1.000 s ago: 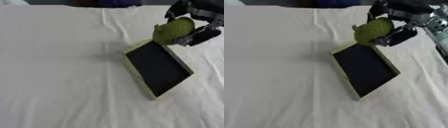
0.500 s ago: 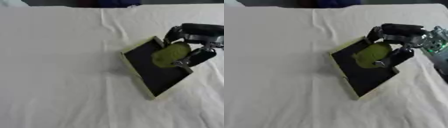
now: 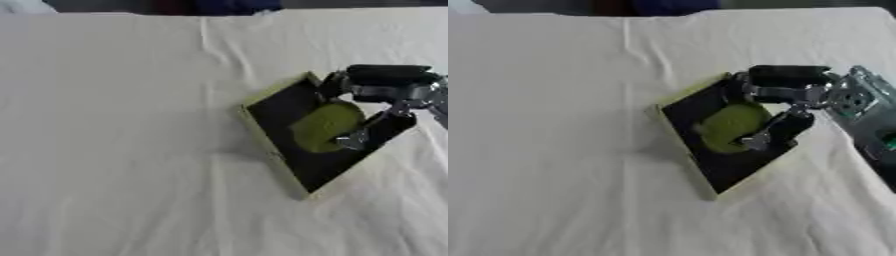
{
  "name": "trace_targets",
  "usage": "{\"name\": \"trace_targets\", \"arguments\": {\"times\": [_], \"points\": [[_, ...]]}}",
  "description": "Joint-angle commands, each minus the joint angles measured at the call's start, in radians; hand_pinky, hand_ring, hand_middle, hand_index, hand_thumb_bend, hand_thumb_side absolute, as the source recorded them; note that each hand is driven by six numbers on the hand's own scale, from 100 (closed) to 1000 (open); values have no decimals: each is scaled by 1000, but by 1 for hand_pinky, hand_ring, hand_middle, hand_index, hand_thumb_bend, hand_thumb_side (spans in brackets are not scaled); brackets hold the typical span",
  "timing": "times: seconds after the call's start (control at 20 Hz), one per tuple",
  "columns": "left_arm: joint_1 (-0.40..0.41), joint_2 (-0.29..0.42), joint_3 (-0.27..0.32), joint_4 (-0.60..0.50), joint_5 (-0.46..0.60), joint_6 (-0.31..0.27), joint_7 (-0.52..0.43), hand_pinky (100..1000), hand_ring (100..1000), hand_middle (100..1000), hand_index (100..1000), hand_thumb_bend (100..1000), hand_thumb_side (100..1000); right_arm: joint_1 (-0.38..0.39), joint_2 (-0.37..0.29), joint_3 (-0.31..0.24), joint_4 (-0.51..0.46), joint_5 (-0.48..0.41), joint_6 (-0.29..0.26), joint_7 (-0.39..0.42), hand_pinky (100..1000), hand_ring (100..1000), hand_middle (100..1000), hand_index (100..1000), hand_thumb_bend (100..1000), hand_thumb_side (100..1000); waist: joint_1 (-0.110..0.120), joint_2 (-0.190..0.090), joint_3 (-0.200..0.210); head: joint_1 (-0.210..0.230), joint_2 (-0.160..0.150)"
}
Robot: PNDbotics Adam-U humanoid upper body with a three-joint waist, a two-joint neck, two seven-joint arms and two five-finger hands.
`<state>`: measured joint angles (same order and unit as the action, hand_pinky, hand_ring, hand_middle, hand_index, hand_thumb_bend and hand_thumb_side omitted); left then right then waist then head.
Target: Pick up objects on the table and place them in the box.
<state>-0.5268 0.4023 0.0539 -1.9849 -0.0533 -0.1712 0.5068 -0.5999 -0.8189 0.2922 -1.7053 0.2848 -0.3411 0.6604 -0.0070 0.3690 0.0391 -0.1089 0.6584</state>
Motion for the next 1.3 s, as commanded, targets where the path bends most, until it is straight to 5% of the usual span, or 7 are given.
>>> {"name": "trace_targets", "arguments": {"times": [0.05,0.1,0.15,0.3,0.95,1.15,1.3], "points": [[-7,10,8,-15,-1,2,0,763,870,634,713,161,533,-9,-18,-9,-3,18,-20,7,775,691,606,756,248,100,1,-23,0,-3,-3],[-7,10,8,-15,-1,2,0,763,870,634,713,161,533,-8,-18,-10,-2,21,-24,9,780,701,616,762,253,100,1,-23,0,-3,-2],[-7,10,8,-15,-1,2,0,763,870,634,713,162,533,-8,-18,-11,-1,23,-28,10,833,799,744,847,328,100,1,-23,-1,-3,-2],[-6,11,9,-15,-2,3,0,763,870,634,713,162,533,-1,-26,-18,-11,31,-59,24,863,844,803,893,355,100,0,-24,-3,-1,-2],[-3,13,11,-15,-4,2,2,762,871,634,713,164,530,6,-46,-105,-82,-9,-85,-57,855,839,803,896,359,100,-2,-31,-9,8,-2],[-1,15,13,-15,-5,1,4,763,870,634,713,165,527,4,-42,-183,-156,-60,-55,-116,834,800,785,891,267,100,0,-34,-14,17,2],[2,16,16,-15,-8,1,7,762,870,634,713,167,524,0,-10,-249,-217,-104,-17,-160,840,770,770,908,100,112,3,-36,-18,31,4]]}}
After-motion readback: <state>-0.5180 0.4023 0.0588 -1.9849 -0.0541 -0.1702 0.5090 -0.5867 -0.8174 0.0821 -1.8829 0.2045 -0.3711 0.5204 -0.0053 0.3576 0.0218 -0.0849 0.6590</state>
